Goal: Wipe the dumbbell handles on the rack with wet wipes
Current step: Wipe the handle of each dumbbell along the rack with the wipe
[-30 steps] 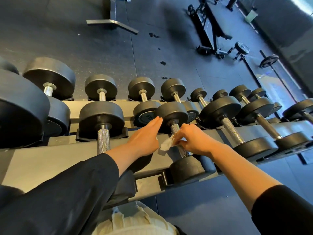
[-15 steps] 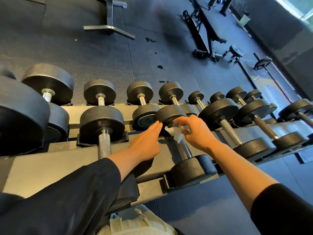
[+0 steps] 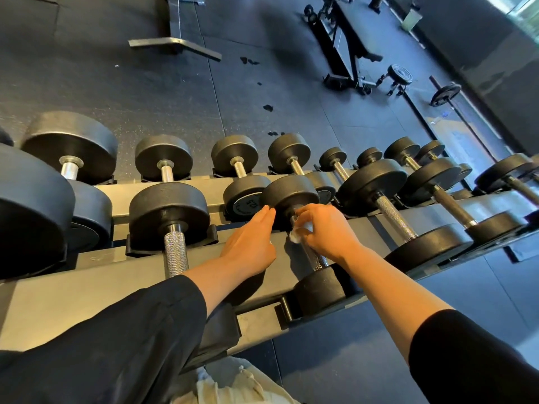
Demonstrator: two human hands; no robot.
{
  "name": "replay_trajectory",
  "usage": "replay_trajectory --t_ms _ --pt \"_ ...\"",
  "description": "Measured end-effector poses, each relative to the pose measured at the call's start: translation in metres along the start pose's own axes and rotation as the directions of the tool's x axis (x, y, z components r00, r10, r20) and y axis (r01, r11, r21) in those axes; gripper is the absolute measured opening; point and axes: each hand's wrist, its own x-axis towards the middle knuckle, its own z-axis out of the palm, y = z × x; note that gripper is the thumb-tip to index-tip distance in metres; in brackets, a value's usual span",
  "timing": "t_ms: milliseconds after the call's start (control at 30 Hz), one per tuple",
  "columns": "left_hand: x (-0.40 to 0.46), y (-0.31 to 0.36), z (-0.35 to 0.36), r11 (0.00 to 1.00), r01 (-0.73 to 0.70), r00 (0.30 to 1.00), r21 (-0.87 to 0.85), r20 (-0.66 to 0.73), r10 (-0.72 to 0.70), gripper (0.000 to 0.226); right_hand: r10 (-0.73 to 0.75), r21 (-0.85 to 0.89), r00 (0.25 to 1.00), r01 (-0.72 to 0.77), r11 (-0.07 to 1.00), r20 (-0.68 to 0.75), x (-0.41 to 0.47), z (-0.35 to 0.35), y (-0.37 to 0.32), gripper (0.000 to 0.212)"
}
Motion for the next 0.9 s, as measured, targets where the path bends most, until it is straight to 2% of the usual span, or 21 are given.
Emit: replay_trajectory --t_ms 100,267,500,633,767,833,900 --pt "0.0 -0.002 0.0 1.0 -0.006 1.0 0.001 0.006 0.006 0.072 -0.042 -0.11 0.999 0.04 0.993 -0.017 0.0 -0.003 -0.003 0.026" --pt "0.0 -0.003 0.001 1.0 -0.002 1.0 0.006 0.007 0.002 0.073 0.0 -0.021 0.998 -0.002 1.0 -0.064 -0.001 -0.004 -0.002 0.022" --pt "0.0 -0.006 0.001 1.0 -0.004 0.999 0.002 0.036 0.004 0.073 0.043 -0.001 0.997 -0.043 0.999 0.058 -0.006 -0.014 0.004 0.019" --pt "0.0 -0.005 0.001 1.0 -0.017 0.999 -0.01 0.042 0.017 0.071 0.066 0.13 0.981 -0.09 0.987 0.184 -0.028 -0.023 0.013 0.006" --pt "-0.001 -0.002 -0.001 0.999 -0.021 0.998 -0.028 0.062 0.023 0.069 0.145 0.327 0.949 -0.237 0.915 0.282 -0.04 -0.026 0.017 0.011" --pt "-0.001 -0.001 -0.003 0.999 -0.028 0.998 -0.029 0.063 0.03 0.069 0.162 0.365 0.953 -0.251 0.897 0.257 -0.04 -0.025 0.017 0.013" --pt "-0.002 0.001 -0.004 0.999 -0.039 0.997 -0.022 0.06 0.04 0.069 0.219 0.365 0.966 -0.255 0.895 0.137 -0.038 -0.021 0.018 0.014"
